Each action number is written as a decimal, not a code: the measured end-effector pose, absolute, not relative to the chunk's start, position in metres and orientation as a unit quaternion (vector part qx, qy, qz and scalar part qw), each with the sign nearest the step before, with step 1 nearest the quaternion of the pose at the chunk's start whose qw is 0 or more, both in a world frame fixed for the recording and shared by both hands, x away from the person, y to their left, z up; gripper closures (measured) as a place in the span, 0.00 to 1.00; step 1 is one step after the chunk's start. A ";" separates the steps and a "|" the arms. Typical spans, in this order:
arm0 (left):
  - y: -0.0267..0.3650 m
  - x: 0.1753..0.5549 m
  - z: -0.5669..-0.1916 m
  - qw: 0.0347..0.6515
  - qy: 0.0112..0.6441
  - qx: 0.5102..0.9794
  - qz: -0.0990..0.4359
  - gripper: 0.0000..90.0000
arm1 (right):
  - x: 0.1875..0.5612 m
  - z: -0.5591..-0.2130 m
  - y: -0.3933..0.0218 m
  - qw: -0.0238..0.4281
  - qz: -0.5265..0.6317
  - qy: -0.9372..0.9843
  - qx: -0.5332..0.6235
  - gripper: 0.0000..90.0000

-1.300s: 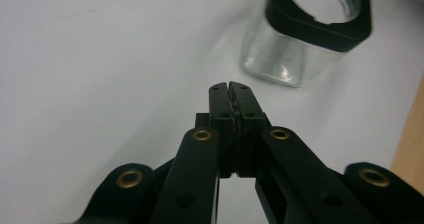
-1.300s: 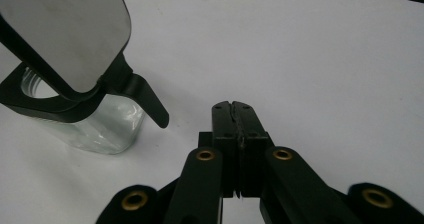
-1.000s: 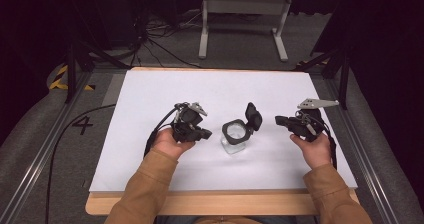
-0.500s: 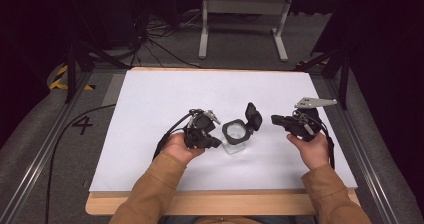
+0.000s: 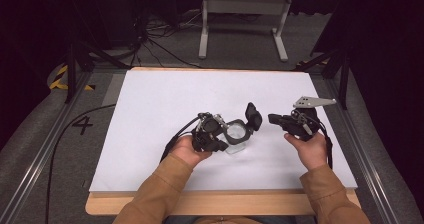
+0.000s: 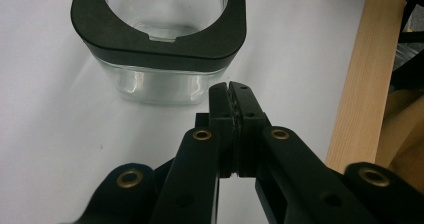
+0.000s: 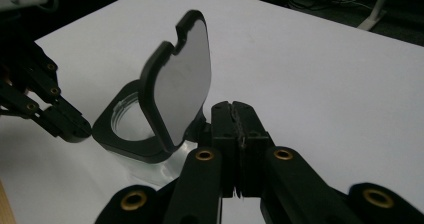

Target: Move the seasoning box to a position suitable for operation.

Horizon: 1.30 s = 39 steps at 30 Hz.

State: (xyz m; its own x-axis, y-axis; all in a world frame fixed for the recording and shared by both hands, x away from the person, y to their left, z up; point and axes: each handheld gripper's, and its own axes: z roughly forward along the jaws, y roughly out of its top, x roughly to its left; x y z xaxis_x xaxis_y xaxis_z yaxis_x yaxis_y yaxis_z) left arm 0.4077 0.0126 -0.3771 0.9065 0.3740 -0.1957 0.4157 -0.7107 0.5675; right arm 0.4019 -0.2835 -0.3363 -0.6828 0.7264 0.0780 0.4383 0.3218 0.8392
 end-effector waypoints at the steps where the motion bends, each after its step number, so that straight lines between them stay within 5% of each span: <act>1: 0.013 0.408 -0.377 0.315 0.214 0.924 -0.033 0.99 | 0.402 -0.336 -0.284 0.159 0.454 0.797 0.365 0.99; 39: 0.013 0.409 -0.379 0.331 0.232 0.915 0.004 1.00 | 0.394 -0.329 -0.247 0.163 0.474 0.807 0.312 0.99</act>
